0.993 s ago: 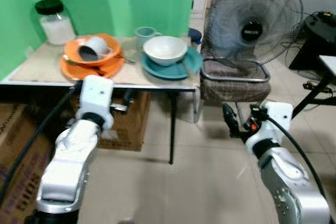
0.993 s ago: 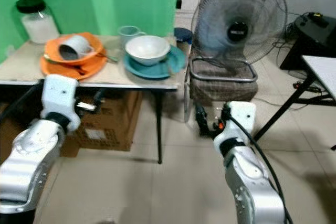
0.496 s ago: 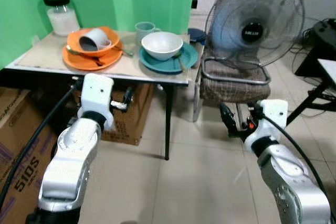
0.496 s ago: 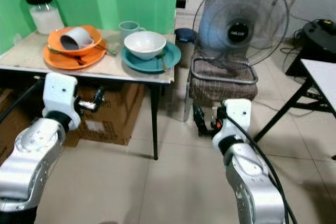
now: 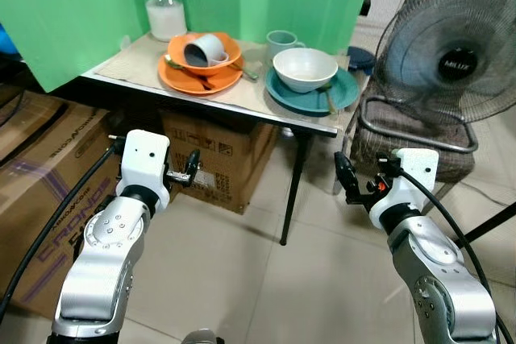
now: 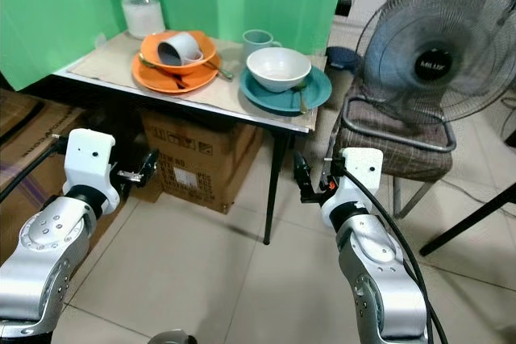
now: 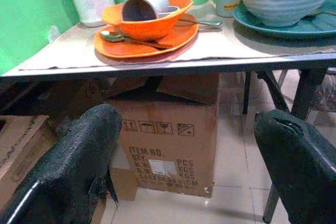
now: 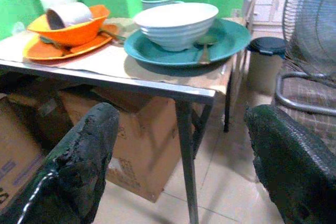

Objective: Setting the table

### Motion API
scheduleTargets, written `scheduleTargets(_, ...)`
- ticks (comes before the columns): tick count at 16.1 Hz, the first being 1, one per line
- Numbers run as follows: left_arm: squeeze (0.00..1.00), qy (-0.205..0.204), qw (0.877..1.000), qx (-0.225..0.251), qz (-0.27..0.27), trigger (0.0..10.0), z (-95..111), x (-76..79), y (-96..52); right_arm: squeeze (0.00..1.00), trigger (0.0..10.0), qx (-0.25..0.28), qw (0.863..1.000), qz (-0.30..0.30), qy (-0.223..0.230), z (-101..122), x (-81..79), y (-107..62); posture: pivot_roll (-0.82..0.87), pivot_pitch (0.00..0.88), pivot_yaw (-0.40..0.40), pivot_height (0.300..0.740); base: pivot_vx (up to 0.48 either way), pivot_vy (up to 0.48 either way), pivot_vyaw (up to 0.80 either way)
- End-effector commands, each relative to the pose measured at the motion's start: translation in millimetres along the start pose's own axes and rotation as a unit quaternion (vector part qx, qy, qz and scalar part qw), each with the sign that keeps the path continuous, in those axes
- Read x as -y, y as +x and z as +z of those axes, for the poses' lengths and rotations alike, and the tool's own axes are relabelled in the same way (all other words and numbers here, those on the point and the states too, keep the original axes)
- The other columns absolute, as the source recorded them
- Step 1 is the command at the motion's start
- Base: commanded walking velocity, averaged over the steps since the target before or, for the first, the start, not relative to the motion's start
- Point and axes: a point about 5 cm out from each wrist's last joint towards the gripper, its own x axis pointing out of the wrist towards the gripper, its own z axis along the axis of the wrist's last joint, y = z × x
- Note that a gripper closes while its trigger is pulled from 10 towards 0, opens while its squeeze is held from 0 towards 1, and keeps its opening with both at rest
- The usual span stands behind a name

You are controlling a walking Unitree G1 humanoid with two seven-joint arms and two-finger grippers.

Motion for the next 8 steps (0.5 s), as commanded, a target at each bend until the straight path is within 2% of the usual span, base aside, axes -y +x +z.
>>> scheduleTargets(1,0.57,-0.001,1.000,0.004,-0.008,10.0,1.7,2.4,1.9,0.00,10.0,0.004,1.000,-0.015,-0.003,0.7,5.3,-0.3,0.08,0.000,-0.030,0.740,0.000,0.000,0.00)
scheduleTargets(3,0.51,0.014,1.000,0.009,-0.013,10.0,3.1,2.6,2.9,0.00,10.0,0.005,1.000,-0.016,-0.003,0.4,4.4,0.3,0.08,0.000,-0.029,0.740,0.000,0.000,0.00)
scheduleTargets(6,0.49,0.018,1.000,0.015,-0.017,10.0,5.6,2.5,3.6,0.00,10.0,0.005,1.000,-0.012,-0.003,0.1,3.1,1.5,0.08,0.000,-0.029,0.740,0.000,0.000,0.00)
scheduleTargets(8,0.48,0.019,0.999,0.018,-0.019,10.0,7.0,2.6,4.1,0.00,10.0,0.007,1.000,-0.009,0.000,0.5,2.0,2.3,0.08,0.000,-0.028,0.740,0.266,0.000,0.00)
